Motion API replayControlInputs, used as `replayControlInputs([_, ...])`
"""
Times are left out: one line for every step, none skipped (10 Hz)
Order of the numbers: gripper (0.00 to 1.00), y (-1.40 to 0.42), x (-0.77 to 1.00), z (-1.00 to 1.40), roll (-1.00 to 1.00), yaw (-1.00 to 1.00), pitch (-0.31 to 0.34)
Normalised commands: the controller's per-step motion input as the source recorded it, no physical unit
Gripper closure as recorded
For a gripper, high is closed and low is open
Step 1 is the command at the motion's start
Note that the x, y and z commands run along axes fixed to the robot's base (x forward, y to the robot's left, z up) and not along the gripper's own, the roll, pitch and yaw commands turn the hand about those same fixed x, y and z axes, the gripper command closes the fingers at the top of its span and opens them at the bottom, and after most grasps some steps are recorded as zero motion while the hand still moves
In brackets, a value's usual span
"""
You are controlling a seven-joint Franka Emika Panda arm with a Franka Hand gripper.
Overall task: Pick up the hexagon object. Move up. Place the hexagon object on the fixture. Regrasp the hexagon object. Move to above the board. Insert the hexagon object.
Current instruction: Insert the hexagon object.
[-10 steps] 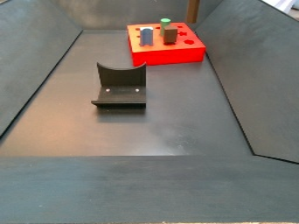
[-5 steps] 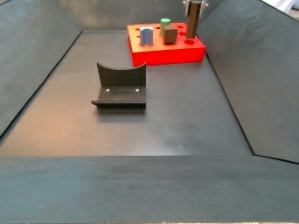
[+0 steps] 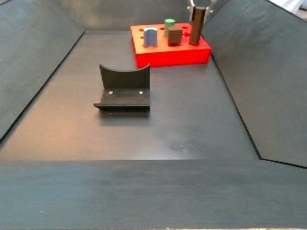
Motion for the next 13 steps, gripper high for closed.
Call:
replayControlInputs([1.00, 0.23, 0.31, -0.45, -0.02, 0.00, 0.054])
replayControlInputs([1.00, -0.04, 0.00, -0.71, 0.00, -0.09, -0.013])
replayControlInputs([1.00, -0.13, -0.03, -0.87, 0.02, -0.07, 0.000])
replayControlInputs([1.00, -0.25, -0.39, -0.87, 0.03, -0.06, 0.010])
replayControlInputs([1.00, -0.12, -0.52, -0.84, 0.06, 0.00, 0.000])
replayControlInputs([1.00, -0.05, -0.45, -0.81, 0.09, 0.17, 0.000])
replayControlInputs([1.00, -0.03, -0.41, -0.71, 0.10, 0.23, 0.000])
replayControlInputs([1.00, -0.09, -0.47, -0.47, 0.04, 0.28, 0.000])
replayControlInputs([1.00, -0.11, -0.56, -0.29, 0.08, 0.66, -0.033])
replayControlInputs([1.00, -0.07, -0.14, -0.17, 0.00, 0.47, -0.074])
replayControlInputs([1.00, -0.02, -0.02, -0.20, 0.02, 0.00, -0.010])
replayControlInputs([1.00, 0.00, 0.10, -0.97, 0.10, 0.01, 0.000])
replayControlInputs([1.00, 0.00, 0.28, -1.00, 0.09, 0.01, 0.000])
